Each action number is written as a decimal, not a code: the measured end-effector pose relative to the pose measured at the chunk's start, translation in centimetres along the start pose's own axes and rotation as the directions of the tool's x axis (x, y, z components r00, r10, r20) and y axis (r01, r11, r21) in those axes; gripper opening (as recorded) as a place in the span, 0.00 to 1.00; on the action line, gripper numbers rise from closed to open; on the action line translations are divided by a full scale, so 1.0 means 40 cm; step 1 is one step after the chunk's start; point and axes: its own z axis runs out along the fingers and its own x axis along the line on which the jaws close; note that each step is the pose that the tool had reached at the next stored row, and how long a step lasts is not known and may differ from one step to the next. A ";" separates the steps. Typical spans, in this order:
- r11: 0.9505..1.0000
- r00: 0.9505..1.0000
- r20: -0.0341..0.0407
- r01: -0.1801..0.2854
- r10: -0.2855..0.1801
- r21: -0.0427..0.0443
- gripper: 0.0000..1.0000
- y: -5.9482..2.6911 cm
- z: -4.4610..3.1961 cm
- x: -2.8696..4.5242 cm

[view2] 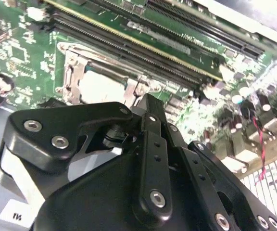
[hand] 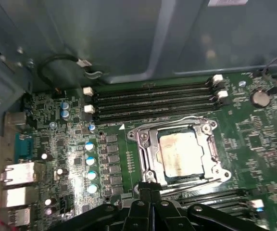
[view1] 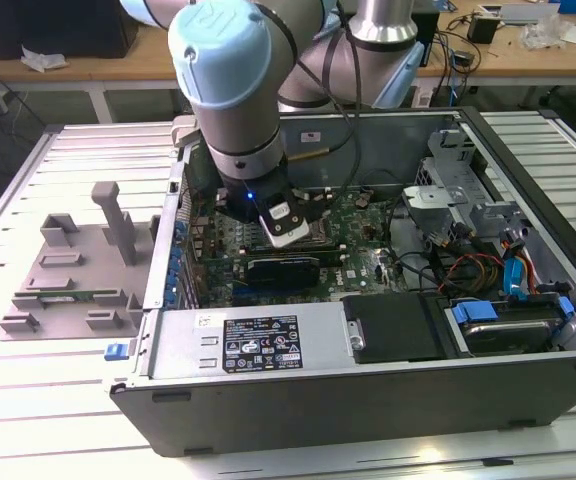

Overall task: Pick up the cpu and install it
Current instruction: 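Install the second cpu locking lever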

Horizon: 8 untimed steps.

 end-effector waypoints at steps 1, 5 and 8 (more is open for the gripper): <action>1.000 1.000 0.000 0.000 0.000 0.003 0.11 0.002 -0.007 -0.001; 0.999 1.000 0.006 0.004 -0.004 0.051 0.11 0.008 -0.023 -0.003; 0.997 1.000 0.010 0.002 -0.003 0.075 0.11 0.013 -0.021 -0.013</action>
